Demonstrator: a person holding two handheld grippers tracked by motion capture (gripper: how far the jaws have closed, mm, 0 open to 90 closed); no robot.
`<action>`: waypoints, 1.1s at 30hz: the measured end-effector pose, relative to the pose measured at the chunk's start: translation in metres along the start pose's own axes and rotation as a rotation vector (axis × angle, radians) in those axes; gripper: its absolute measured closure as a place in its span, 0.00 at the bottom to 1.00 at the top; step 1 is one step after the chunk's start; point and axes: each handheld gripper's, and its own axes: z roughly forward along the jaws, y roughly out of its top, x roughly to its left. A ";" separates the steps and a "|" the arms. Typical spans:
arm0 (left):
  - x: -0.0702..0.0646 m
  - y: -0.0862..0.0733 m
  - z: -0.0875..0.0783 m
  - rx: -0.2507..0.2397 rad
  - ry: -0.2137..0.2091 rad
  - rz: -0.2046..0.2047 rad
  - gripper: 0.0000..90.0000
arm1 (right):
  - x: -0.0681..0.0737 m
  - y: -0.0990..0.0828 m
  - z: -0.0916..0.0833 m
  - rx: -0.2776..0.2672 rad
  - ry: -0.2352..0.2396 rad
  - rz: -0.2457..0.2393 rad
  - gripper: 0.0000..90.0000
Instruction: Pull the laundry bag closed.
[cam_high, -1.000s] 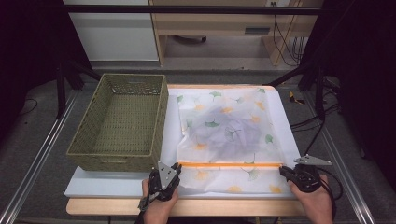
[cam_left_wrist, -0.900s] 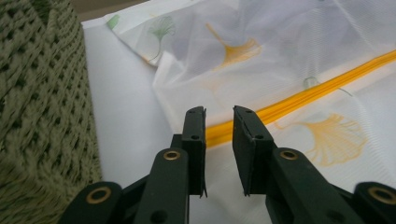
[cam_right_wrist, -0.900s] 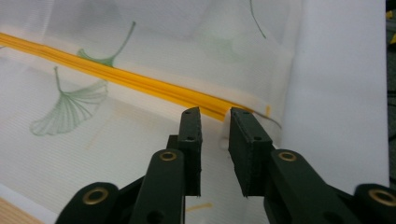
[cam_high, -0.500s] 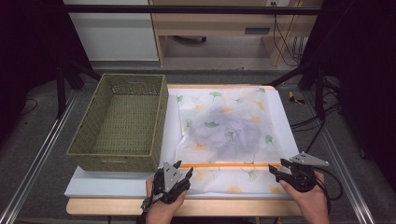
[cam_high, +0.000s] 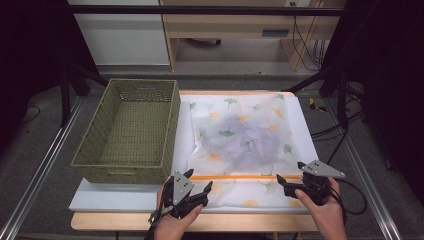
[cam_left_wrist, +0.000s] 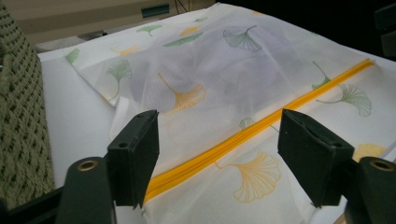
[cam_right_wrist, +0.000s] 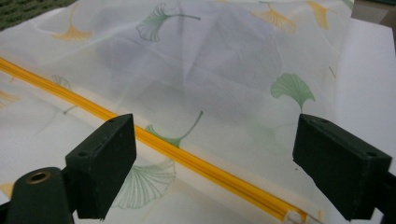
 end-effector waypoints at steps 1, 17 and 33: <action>0.000 0.002 -0.001 -0.003 -0.004 -0.005 0.28 | 0.001 0.002 0.000 -0.010 -0.001 0.000 0.14; 0.014 0.028 -0.020 -0.071 -0.027 -0.047 0.17 | 0.008 0.018 -0.001 -0.063 0.009 -0.001 0.13; 0.041 0.040 -0.039 -0.131 0.011 -0.052 0.16 | 0.001 0.019 -0.004 -0.063 -0.005 0.005 0.13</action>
